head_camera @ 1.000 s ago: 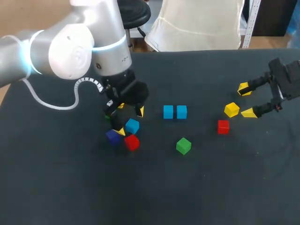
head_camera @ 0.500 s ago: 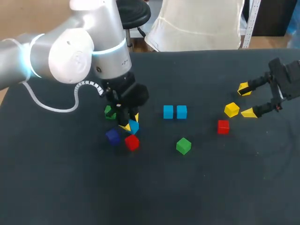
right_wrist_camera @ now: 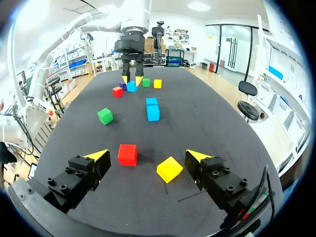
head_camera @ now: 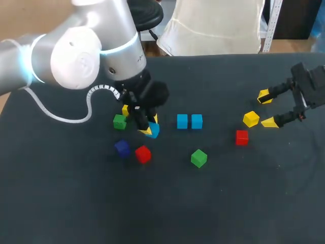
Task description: Place the blue cubes, place green cubes on the blue cubes, place the yellow cubes on the green cubes, then place the red cubes on the yellow cubes, and place purple cube on the red cubes.
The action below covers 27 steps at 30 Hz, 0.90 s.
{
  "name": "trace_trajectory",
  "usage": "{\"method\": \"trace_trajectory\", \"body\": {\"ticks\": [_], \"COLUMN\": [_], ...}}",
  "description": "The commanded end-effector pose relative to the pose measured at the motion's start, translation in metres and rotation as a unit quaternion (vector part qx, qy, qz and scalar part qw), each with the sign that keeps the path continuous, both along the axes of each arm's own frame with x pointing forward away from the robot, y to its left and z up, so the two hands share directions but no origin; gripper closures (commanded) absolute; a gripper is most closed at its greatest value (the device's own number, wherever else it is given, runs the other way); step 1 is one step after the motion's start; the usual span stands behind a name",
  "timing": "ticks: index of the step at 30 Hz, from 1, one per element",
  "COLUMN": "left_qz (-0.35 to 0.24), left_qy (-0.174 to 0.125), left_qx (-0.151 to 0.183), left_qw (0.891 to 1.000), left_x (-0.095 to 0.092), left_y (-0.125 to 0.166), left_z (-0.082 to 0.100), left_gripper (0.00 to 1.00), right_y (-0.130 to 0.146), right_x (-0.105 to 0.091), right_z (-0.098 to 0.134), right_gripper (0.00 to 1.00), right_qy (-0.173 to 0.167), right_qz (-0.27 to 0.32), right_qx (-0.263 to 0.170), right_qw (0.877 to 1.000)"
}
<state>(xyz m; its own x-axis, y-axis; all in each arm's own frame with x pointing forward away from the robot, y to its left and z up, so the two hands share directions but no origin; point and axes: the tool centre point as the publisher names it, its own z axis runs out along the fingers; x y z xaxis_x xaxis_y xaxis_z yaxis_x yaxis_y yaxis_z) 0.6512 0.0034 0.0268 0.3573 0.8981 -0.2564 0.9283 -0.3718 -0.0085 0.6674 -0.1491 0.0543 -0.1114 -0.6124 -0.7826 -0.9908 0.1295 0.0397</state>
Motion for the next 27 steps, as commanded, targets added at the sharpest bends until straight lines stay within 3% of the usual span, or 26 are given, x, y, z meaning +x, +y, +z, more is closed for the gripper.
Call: {"method": "trace_trajectory", "body": {"ticks": [1,7,12,27], "left_qz": [0.038,0.076,0.095,0.103], "left_qy": [0.004,-0.003,0.009,0.014], "left_qx": [-0.008,-0.005,-0.005,-0.001], "left_qw": [0.999,0.997,0.995,0.995], "left_x": [0.002,0.011,0.022,0.043], "left_y": [-0.004,-0.012,-0.02,-0.036], "left_z": [-0.003,-0.004,-0.007,-0.021], "left_gripper": [1.0,1.0,1.0,1.0], "right_y": [0.0,0.0,0.0,0.0], "right_x": [0.001,0.001,0.001,0.001], "right_z": [0.0,0.0,0.0,0.0], "right_gripper": [0.0,0.0,0.0,0.0], "right_qy": [0.0,0.0,0.0,0.0], "right_qz": [0.001,0.001,0.001,0.001], "right_qx": [0.001,0.001,0.001,0.001], "right_qw": [1.0,1.0,1.0,1.0]}}
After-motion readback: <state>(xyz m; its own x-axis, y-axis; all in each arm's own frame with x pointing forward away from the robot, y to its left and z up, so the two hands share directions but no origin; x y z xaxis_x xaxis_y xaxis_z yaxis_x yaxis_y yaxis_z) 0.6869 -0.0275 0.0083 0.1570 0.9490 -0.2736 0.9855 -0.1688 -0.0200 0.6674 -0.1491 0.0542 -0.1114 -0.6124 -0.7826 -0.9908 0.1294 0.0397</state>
